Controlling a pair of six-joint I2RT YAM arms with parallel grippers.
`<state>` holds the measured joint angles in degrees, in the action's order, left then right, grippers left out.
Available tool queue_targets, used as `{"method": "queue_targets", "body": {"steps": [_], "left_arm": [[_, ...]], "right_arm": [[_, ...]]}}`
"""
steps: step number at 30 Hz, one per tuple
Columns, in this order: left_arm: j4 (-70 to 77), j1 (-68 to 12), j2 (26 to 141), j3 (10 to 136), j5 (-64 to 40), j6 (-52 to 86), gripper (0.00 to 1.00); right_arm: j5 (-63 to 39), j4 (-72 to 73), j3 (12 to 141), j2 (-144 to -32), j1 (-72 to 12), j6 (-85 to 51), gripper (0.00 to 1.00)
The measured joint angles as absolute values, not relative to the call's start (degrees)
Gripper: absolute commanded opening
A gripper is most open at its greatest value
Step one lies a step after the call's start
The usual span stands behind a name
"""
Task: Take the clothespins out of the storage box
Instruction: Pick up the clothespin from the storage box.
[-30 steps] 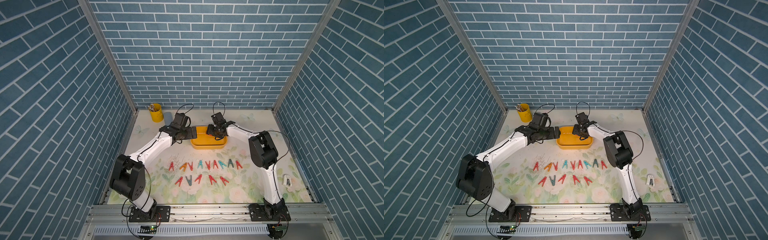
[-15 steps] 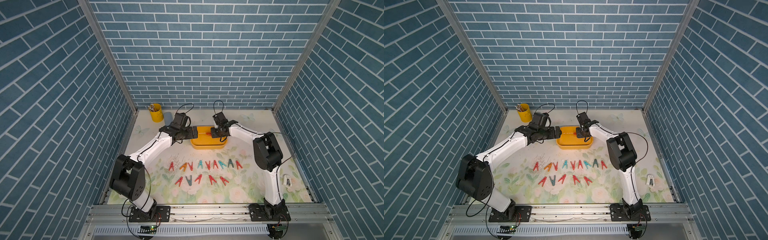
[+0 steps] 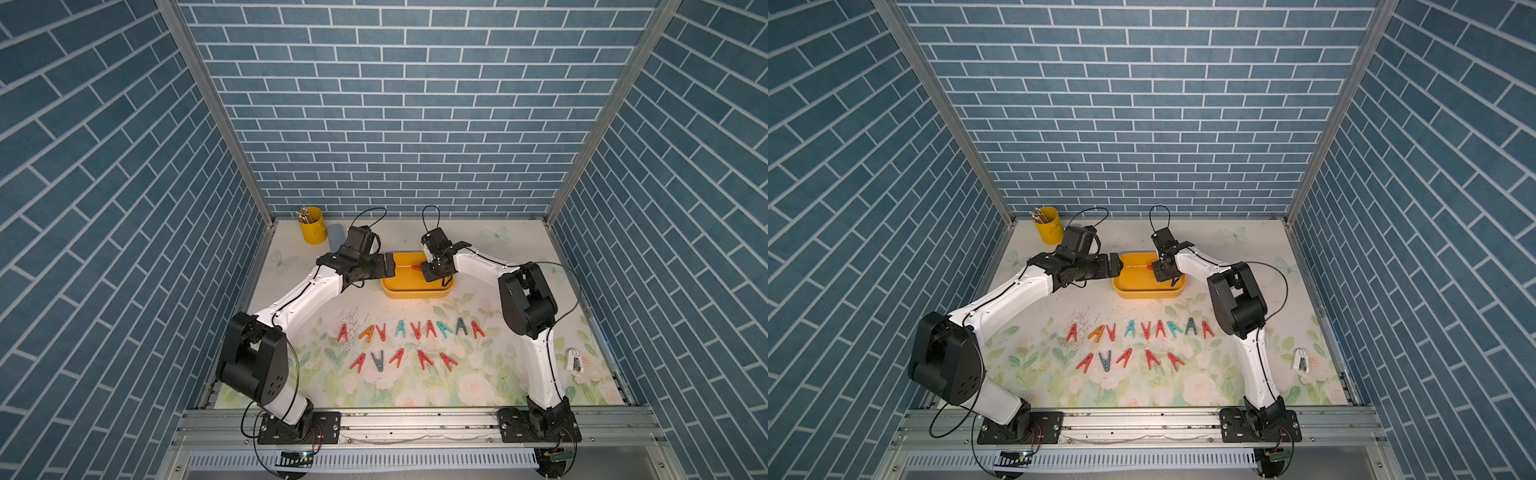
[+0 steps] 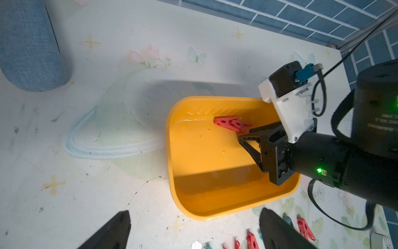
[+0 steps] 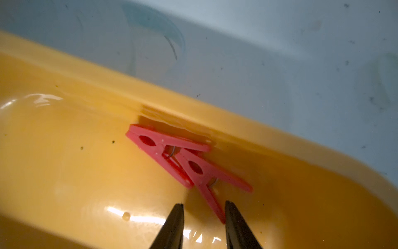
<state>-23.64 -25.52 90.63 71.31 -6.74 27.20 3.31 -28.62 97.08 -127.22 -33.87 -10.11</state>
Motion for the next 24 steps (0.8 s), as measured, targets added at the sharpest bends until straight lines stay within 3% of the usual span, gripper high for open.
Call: {"method": "queue_targets", "body": {"steps": [2,13,24], "left_arm": [[-23.64,-25.52,90.63,71.31,-6.74,27.2,0.99],[-23.62,-25.52,89.84,70.67,-6.74,27.42,1.0],[-23.07,-25.52,89.49,70.35,-7.79,27.62,0.99]], "right_arm": [[3.33,-28.73,97.49,-127.9,-33.87,-9.96,0.34],[3.57,-28.32,97.47,-127.81,-34.46,-8.62,0.0],[4.01,-28.49,91.46,-120.84,-36.32,-9.89,0.0]]}}
